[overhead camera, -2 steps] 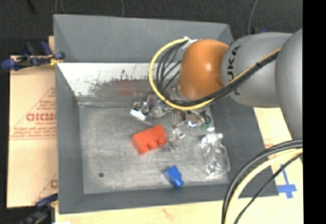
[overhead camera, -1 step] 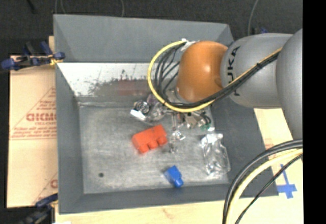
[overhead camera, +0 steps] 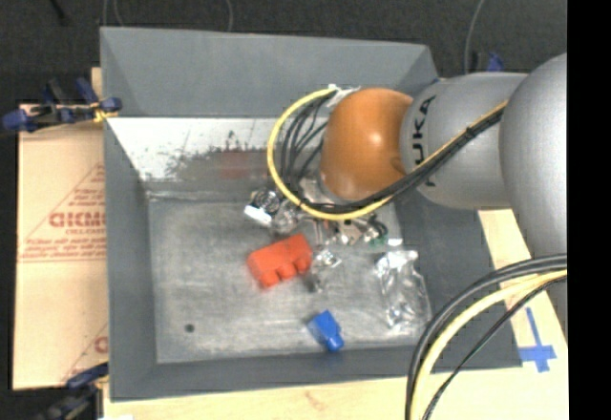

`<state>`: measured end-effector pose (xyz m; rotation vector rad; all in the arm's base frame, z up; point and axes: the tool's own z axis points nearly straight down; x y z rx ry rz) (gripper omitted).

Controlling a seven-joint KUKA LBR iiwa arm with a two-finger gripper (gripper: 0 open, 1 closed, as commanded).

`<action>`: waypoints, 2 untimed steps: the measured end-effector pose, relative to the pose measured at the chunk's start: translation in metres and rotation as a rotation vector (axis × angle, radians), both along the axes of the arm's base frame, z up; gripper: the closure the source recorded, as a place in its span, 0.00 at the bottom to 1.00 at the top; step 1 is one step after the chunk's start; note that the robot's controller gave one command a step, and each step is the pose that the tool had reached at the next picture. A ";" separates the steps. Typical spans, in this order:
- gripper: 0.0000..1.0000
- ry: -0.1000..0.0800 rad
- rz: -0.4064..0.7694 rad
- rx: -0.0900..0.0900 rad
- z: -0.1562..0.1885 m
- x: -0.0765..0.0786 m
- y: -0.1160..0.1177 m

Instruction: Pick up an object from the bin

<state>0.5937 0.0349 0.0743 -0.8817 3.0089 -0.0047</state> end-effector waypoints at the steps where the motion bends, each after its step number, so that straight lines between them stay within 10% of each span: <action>1: 0.00 0.000 -0.003 0.001 0.002 0.002 -0.001; 2: 1.00 -0.007 -0.004 0.002 0.005 0.004 0.000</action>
Offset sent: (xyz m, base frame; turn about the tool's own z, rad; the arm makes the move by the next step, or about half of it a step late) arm 0.0000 0.0000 0.0000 0.0000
